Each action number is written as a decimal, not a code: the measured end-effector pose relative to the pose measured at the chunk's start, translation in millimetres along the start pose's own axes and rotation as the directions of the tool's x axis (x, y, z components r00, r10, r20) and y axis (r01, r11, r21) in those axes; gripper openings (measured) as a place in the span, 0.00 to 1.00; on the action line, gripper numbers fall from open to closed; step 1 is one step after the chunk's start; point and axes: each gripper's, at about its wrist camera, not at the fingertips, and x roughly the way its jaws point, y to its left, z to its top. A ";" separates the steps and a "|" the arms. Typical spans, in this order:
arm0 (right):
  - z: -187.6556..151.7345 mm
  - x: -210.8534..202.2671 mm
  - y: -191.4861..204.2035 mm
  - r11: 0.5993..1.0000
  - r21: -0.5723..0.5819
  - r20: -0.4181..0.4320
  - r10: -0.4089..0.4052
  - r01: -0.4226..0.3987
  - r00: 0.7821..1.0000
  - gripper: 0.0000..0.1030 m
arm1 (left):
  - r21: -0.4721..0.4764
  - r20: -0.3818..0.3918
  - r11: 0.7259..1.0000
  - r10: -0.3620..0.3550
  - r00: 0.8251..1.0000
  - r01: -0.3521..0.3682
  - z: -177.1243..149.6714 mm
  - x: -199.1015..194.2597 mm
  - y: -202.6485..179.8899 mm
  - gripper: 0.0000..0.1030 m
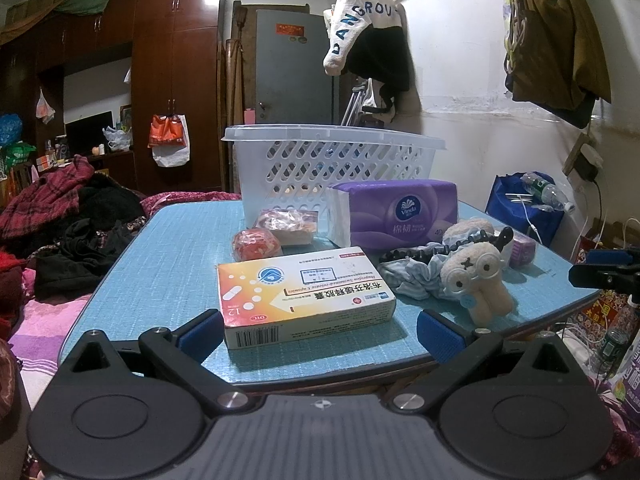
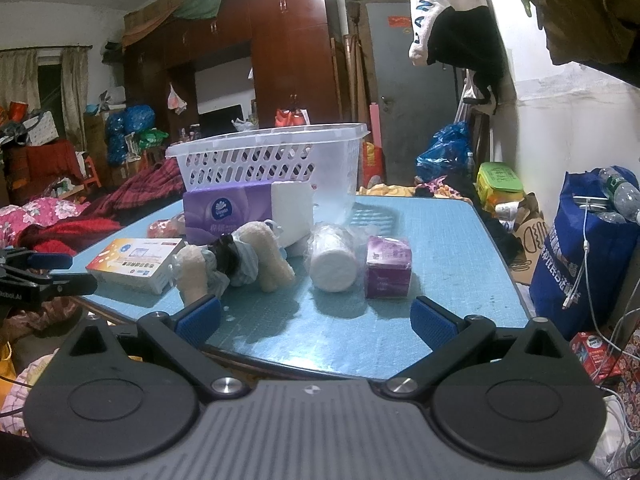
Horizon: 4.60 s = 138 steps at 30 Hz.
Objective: Organize objects
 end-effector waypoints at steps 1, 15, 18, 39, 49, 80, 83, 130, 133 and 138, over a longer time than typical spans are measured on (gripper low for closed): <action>-0.1 0.0 -0.2 1.000 0.001 -0.001 0.000 0.000 1.000 1.00 | 0.000 0.000 1.000 0.000 1.000 0.000 0.0 0.0 -0.1 1.00; -0.8 -5.5 -10.8 0.996 0.059 0.086 0.055 -0.060 0.995 1.00 | -0.013 0.189 1.000 0.000 0.982 0.002 5.4 -23.7 1.2 1.00; 0.2 -5.6 -16.4 0.996 0.070 0.139 0.049 -0.060 0.989 1.00 | 0.015 0.208 1.000 0.004 0.978 -0.007 8.6 -17.9 -1.5 1.00; 7.9 29.9 -14.7 0.985 -0.027 0.074 0.171 -0.169 0.983 0.65 | 0.117 0.093 0.969 -0.231 0.969 0.220 6.2 28.8 -70.7 0.95; 5.9 43.3 -10.3 0.975 -0.070 0.016 0.212 -0.210 0.977 0.50 | 0.143 0.070 0.977 -0.172 0.983 0.161 -4.3 27.6 -99.0 0.88; 9.1 64.0 -0.9 0.954 -0.154 -0.025 0.257 -0.257 0.966 0.27 | 0.094 0.041 0.993 -0.071 0.997 0.067 -9.7 62.7 -93.0 0.33; 9.4 68.4 1.5 0.950 -0.153 -0.022 0.271 -0.271 0.962 0.29 | 0.100 0.041 0.992 -0.078 0.996 0.074 -8.4 63.9 -91.7 0.33; 170.0 108.1 38.3 0.974 -0.218 0.212 0.114 -0.067 0.970 0.13 | 0.048 0.210 0.992 -0.121 0.970 0.113 196.6 96.3 -28.1 0.28; 183.0 153.0 23.7 0.987 -0.144 0.110 0.084 -0.068 0.990 0.13 | 0.011 0.087 0.993 -0.114 0.990 0.114 209.7 142.3 -16.7 0.28; 184.9 207.6 10.2 0.995 -0.080 -0.056 0.053 -0.057 0.997 0.13 | 0.006 -0.040 0.999 -0.051 0.998 0.051 223.7 197.3 -5.8 0.27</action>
